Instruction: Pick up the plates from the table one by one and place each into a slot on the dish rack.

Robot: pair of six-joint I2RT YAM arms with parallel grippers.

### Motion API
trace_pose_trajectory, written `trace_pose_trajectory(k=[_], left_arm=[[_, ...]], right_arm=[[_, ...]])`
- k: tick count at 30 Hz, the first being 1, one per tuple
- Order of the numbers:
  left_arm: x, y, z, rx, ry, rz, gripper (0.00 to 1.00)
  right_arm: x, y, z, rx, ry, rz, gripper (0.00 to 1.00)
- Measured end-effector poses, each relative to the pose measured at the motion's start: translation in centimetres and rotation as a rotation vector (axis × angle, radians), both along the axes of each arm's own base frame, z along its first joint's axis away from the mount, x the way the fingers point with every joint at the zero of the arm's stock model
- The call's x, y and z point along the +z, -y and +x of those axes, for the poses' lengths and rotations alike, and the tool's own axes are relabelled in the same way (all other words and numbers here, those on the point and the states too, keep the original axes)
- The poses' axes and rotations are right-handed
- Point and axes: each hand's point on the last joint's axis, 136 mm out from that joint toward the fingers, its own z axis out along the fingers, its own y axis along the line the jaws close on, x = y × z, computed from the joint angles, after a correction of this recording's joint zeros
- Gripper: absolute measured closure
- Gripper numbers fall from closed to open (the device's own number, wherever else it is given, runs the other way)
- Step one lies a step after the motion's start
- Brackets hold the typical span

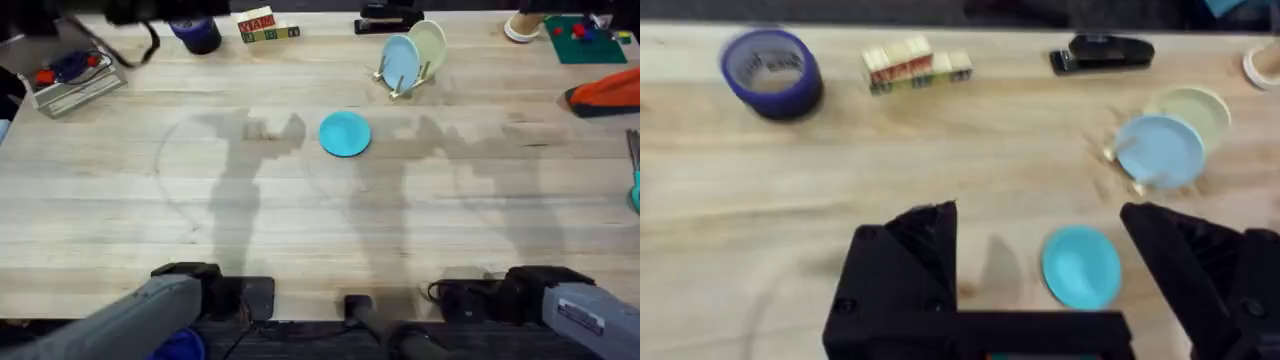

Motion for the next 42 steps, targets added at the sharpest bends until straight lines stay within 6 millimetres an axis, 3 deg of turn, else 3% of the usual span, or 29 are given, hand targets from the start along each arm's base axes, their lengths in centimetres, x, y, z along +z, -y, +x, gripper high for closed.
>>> trace_pose_trajectory(k=[6, 12, 19, 33, 35, 37, 42], left_arm=[[-1.0, 0.7, 0.6, -0.023, -0.185, -0.039, 0.007], [-2.1, 2.6, 1.5, -0.100, -0.241, -0.128, 0.007], [-2.1, 4.6, 0.8, -0.108, -0.331, -0.312, 0.007], [-1.9, 5.2, 0.2, -0.078, -0.385, -0.399, 0.007], [-2.0, 5.3, 0.2, -0.075, -0.389, -0.404, 0.118], [-2.0, 5.3, 0.2, -0.074, -0.391, -0.407, 0.314], [-2.0, 5.3, 0.2, -0.073, -0.392, -0.408, 0.925]], right_arm=[[0.2, -0.3, 0.4, 0.014, -0.050, 0.013, 0.007], [0.1, -0.6, 0.2, 0.028, -0.054, 0.025, 0.007], [0.2, -0.7, 0.2, 0.031, -0.053, 0.027, 0.007], [0.5, -0.8, 0.5, 0.034, -0.037, 0.029, 0.007], [0.5, -0.8, 0.5, 0.035, -0.037, 0.029, 0.007], [0.5, -0.8, 0.5, 0.035, -0.037, 0.029, 0.007], [0.5, -0.8, 0.5, 0.034, -0.037, 0.029, 0.006]])
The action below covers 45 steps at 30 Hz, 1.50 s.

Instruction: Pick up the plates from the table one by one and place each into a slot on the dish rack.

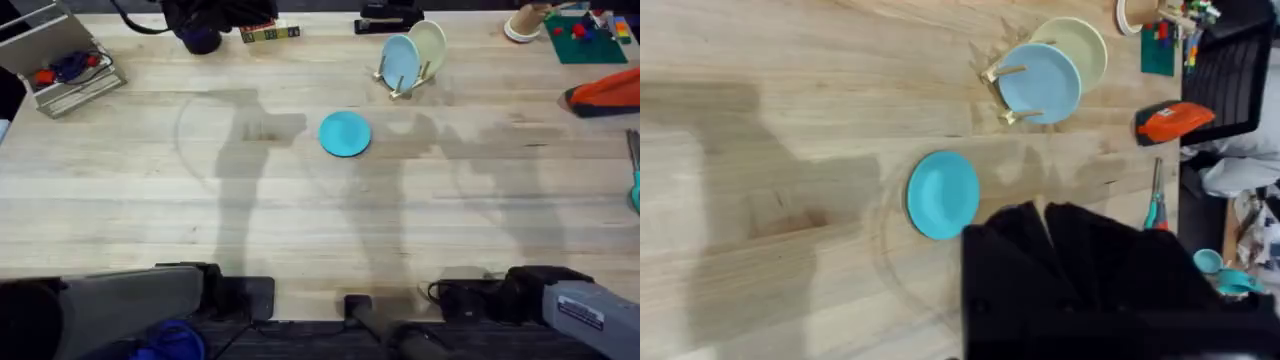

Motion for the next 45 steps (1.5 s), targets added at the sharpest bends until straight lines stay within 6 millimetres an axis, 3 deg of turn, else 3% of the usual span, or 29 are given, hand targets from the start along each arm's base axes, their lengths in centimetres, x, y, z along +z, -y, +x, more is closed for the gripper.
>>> trace_pose_trajectory(k=[10, 21, 32, 45], left_arm=[[0.0, 0.2, -0.3, -0.028, 0.004, 0.001, 0.959], [0.2, 2.5, -1.3, -0.203, 0.059, -0.027, 0.959], [-4.5, 6.4, -0.5, -0.322, -0.073, -0.041, 0.959], [-7.3, 8.4, -0.7, -0.369, -0.129, 0.025, 0.959]], right_arm=[[0.0, 0.0, 0.0, 0.000, 0.000, 0.000, 0.007], [0.0, 0.0, 0.0, 0.000, 0.000, 0.000, 0.007], [0.0, 0.0, 0.0, 0.000, 0.000, 0.000, 0.007], [0.0, 0.0, 0.0, 0.000, 0.000, 0.000, 0.007]])
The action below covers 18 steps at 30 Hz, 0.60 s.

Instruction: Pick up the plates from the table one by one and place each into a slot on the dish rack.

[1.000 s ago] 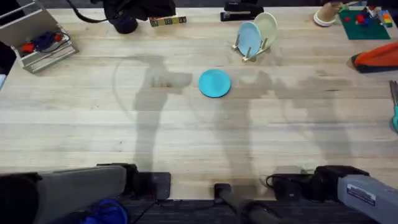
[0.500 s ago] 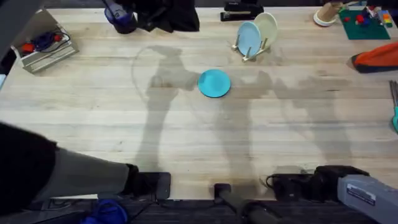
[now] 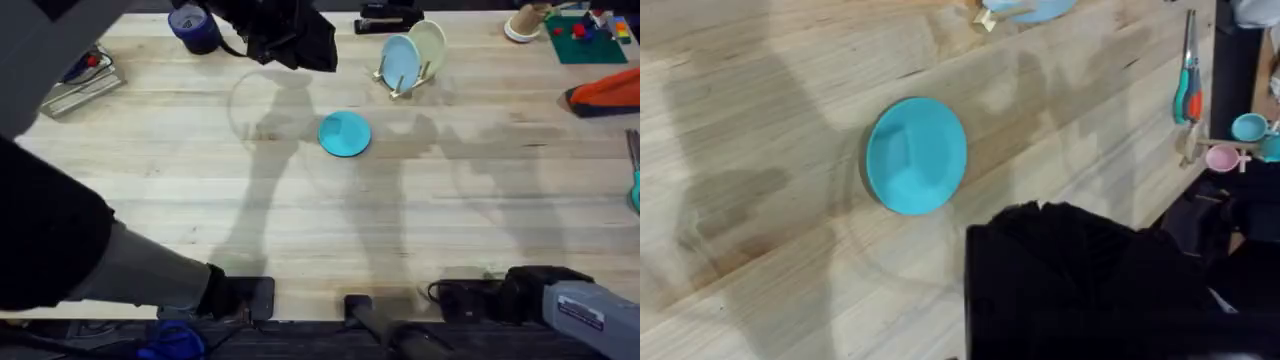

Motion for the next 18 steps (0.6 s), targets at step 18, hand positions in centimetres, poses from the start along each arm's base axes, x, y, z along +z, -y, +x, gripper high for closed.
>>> trace_pose_trajectory(k=[18], left_arm=[[-2.1, -0.4, 0.0, 0.009, -0.066, 0.042, 0.958]], right_arm=[[0.0, 0.0, 0.0, 0.000, 0.000, 0.000, 0.008]])
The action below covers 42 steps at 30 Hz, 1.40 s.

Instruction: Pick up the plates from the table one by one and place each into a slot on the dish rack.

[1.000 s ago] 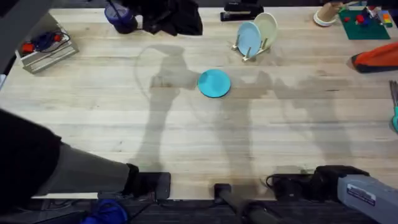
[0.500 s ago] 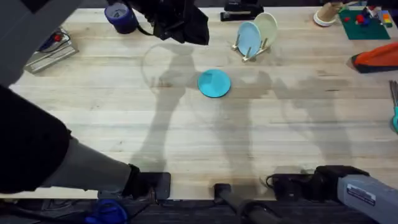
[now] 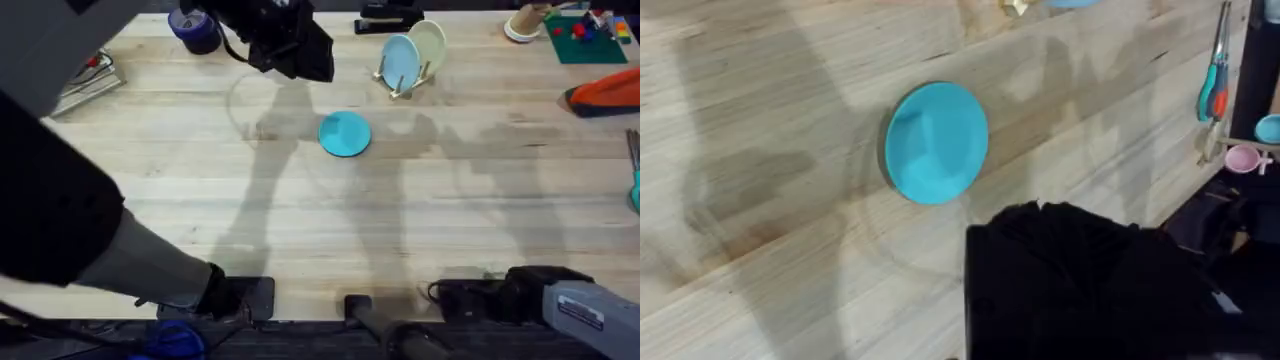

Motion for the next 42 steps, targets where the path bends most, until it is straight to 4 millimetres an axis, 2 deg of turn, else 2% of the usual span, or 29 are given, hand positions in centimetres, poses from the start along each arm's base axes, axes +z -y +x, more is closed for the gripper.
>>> trace_pose_trajectory(k=[5, 10, 28, 34, 42], left_arm=[[-1.0, 0.3, 0.7, -0.003, -0.011, -0.009, 0.958], [-0.8, 0.6, 2.0, -0.004, 0.044, -0.021, 0.958], [-1.2, 0.3, 1.9, 0.020, 0.025, 0.003, 0.958], [-2.9, 1.3, 1.7, -0.005, -0.014, 0.019, 0.957], [-4.6, 1.3, 2.4, -0.004, 0.000, 0.061, 0.957]], right_arm=[[0.0, 0.0, 0.0, 0.000, 0.000, 0.000, 0.008], [0.0, 0.0, 0.0, 0.000, 0.000, 0.000, 0.008], [0.0, 0.0, 0.0, 0.000, 0.000, 0.000, 0.007], [0.0, 0.0, 0.0, 0.000, 0.000, 0.000, 0.008], [0.0, 0.0, 0.0, 0.000, -0.001, 0.000, 0.008]])
